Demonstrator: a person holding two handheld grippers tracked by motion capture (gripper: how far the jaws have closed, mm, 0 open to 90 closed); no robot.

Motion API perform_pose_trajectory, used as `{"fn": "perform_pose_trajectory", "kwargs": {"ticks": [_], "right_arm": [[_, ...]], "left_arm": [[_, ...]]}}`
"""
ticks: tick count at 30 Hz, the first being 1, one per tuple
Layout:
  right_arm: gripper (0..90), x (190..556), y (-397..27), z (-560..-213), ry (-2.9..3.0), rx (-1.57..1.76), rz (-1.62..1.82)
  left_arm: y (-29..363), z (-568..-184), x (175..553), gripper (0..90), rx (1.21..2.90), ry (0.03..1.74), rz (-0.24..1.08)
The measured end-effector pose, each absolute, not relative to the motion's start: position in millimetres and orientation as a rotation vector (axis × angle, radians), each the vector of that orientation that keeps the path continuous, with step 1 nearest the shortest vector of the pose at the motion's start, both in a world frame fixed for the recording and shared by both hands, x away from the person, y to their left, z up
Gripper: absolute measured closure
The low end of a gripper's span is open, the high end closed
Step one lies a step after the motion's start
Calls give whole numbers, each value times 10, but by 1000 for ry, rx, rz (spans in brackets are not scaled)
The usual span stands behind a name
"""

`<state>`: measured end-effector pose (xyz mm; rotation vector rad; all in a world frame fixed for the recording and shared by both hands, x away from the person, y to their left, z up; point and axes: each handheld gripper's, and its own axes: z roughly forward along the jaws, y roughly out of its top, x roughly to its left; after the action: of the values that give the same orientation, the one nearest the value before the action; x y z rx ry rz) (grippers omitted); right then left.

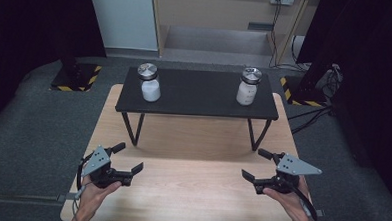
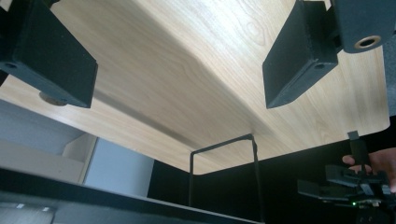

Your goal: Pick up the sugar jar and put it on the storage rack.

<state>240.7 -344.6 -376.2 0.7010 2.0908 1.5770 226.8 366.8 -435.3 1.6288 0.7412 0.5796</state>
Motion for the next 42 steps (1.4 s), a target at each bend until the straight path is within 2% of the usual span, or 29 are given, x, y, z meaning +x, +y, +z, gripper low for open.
{"fn": "perform_pose_trajectory", "kwargs": {"ticks": [24,42], "right_arm": [[104,2214,-3357,-4212,1881,860,1531],[106,2123,-3401,-4304,1829,911,1535]], "left_arm": [[3670,-4352,2262,8,1628,741,582],[3668,-4356,2256,8,1621,741,581]]}}
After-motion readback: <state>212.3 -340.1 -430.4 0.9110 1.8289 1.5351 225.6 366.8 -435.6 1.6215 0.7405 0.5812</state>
